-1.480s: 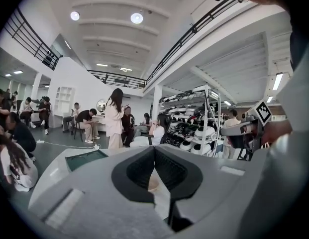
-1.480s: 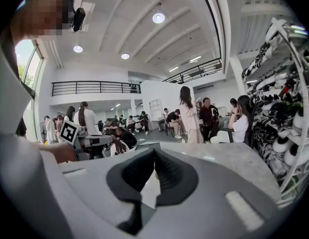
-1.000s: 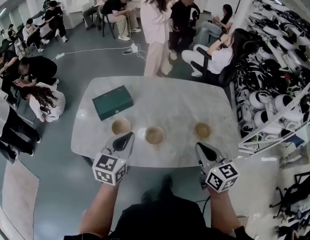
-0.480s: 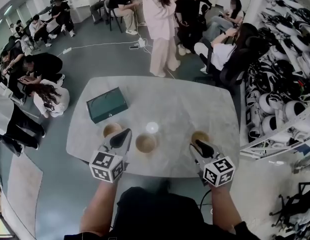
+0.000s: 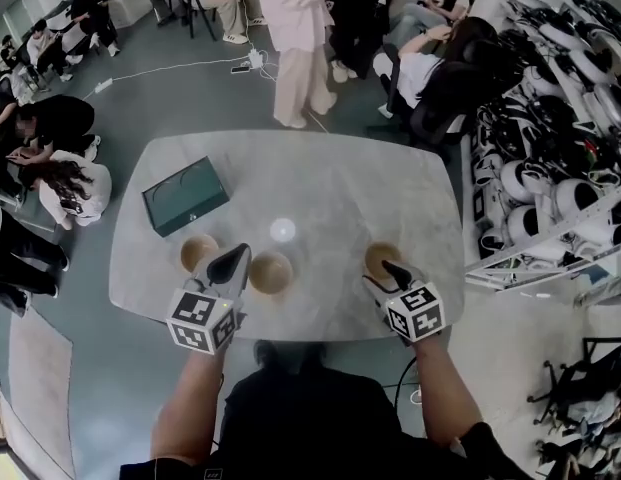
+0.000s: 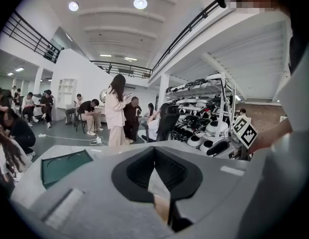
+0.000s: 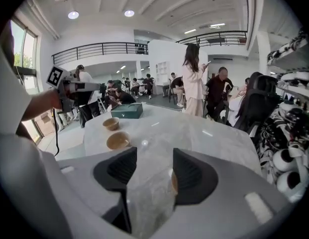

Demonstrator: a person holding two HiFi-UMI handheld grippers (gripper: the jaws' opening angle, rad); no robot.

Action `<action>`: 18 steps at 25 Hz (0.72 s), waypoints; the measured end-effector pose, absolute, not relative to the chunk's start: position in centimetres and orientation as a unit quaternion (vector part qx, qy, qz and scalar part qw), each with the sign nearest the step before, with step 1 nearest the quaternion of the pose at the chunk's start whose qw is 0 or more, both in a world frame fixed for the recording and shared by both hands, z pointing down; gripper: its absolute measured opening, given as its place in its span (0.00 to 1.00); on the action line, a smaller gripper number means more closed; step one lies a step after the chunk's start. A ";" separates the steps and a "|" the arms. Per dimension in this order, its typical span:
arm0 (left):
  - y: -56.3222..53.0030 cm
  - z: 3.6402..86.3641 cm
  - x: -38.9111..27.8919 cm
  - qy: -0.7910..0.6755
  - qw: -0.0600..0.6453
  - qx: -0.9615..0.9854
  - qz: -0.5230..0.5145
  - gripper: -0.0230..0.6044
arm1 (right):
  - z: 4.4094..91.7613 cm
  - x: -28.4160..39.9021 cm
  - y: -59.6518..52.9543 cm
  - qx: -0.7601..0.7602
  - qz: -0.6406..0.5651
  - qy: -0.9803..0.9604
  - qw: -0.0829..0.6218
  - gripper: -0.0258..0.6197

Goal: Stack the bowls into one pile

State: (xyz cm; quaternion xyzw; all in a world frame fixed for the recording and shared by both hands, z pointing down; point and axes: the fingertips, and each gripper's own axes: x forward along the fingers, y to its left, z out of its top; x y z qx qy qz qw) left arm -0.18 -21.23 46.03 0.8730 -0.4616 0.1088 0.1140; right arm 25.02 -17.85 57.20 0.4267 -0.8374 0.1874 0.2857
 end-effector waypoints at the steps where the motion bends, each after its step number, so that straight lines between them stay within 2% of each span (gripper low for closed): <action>1: -21.4 46.4 -0.1 -0.458 0.116 0.874 0.110 0.05 | 57.9 25.1 -18.0 0.424 0.189 -0.834 0.297 0.40; 18: -23.0 52.1 1.5 -0.432 0.156 0.876 0.145 0.05 | 69.4 28.0 -19.9 0.380 0.203 -0.786 0.444 0.41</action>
